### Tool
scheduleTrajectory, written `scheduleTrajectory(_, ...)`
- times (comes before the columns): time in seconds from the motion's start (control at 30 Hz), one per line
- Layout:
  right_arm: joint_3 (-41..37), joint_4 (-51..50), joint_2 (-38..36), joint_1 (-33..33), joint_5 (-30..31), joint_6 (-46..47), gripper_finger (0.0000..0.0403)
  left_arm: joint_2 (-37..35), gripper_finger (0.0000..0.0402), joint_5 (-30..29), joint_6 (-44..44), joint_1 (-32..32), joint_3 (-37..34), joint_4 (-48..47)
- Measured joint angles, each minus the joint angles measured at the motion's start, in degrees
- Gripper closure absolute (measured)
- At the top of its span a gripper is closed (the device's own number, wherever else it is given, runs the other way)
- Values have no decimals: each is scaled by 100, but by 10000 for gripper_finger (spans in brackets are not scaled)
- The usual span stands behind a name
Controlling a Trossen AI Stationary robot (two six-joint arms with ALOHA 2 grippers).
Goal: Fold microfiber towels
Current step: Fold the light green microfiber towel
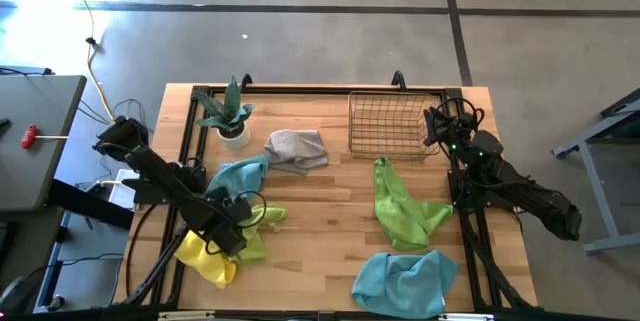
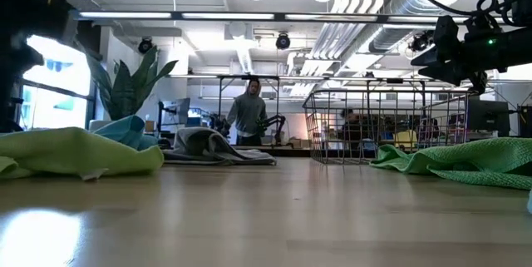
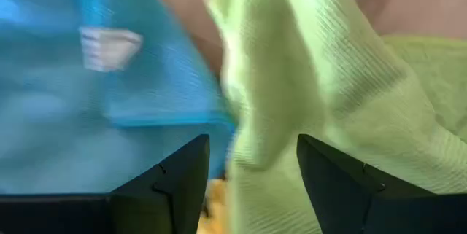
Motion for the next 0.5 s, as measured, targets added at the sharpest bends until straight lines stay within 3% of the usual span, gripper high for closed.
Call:
scheduleTrajectory(0.23, -1, 0, -3, 0, -2, 0, 256, -53, 204, -1311, 558, 0, 479, 72)
scheduleTrajectory(0.37, 0, 0, -5, 0, -2, 0, 256, -57, 204, -2488, 1225, 77, 510, 561)
scheduleTrajectory(0.5, -2, 0, -5, 0, -2, 1, 256, -57, 204, -3094, 1816, 449, 510, 1054)
